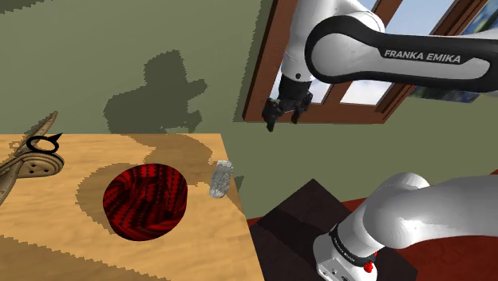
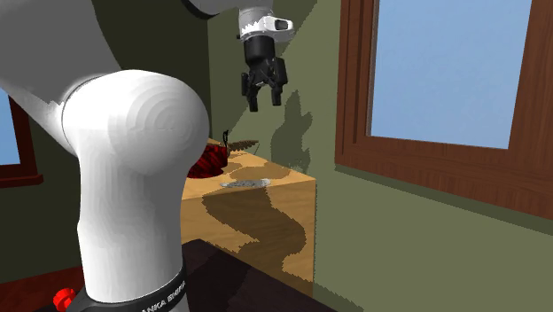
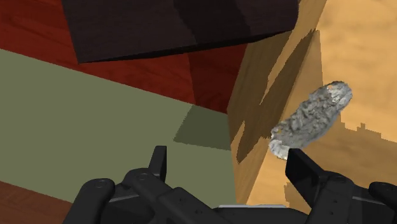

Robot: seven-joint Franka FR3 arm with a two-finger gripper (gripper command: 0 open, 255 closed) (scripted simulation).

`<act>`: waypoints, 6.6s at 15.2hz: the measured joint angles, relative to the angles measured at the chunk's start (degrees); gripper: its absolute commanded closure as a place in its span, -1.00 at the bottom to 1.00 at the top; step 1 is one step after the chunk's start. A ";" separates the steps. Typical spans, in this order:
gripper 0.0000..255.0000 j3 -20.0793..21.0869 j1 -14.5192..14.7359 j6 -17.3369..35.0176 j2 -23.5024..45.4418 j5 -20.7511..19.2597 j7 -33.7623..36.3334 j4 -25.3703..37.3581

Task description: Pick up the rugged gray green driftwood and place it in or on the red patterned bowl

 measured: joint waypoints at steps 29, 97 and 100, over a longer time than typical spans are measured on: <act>-1.00 17.11 0.62 10.03 48.94 -8.85 55.38 17.10; 1.00 13.21 -8.52 18.25 19.34 24.64 18.80 -0.79; 1.00 12.70 -8.60 15.97 18.11 24.54 18.99 0.26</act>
